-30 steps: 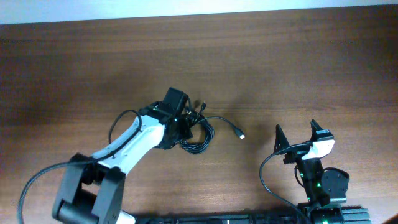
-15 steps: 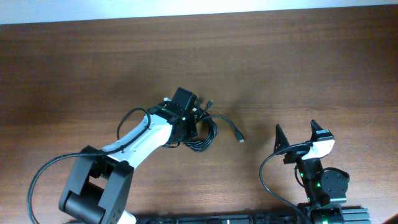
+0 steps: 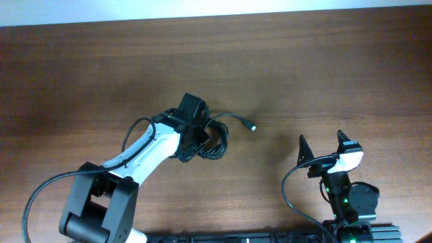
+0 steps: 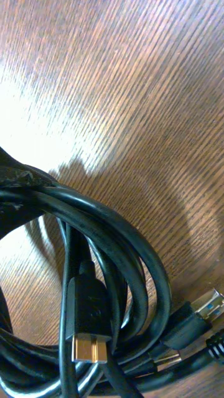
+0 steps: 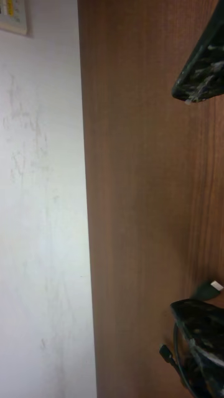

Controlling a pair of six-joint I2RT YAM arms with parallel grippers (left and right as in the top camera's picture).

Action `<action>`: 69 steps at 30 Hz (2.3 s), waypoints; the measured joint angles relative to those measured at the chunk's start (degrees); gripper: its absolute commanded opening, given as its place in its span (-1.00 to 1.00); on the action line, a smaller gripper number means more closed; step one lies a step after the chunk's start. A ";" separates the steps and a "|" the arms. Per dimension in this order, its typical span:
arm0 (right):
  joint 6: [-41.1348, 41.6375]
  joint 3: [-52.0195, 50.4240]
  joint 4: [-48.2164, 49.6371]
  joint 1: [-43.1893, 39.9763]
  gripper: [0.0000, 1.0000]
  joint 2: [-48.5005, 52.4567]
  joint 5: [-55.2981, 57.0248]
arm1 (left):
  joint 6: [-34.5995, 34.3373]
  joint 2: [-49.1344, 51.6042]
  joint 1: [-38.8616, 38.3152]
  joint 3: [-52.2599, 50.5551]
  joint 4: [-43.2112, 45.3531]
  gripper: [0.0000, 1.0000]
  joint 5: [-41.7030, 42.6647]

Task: Untangle cables
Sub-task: 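Close the left gripper on the top of the black cable coil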

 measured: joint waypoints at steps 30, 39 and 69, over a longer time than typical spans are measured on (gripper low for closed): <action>0.02 0.00 0.00 0.00 0.97 0.00 0.00 | 25.99 -0.22 -0.11 6.43 -4.94 0.98 7.69; 0.04 0.00 0.00 0.00 0.97 0.00 0.00 | -2.71 -0.22 -1.20 6.40 -10.73 0.74 4.35; 0.04 0.00 0.00 0.00 0.97 0.00 0.00 | -30.12 5.44 -8.81 1.86 -1.79 -0.92 -6.69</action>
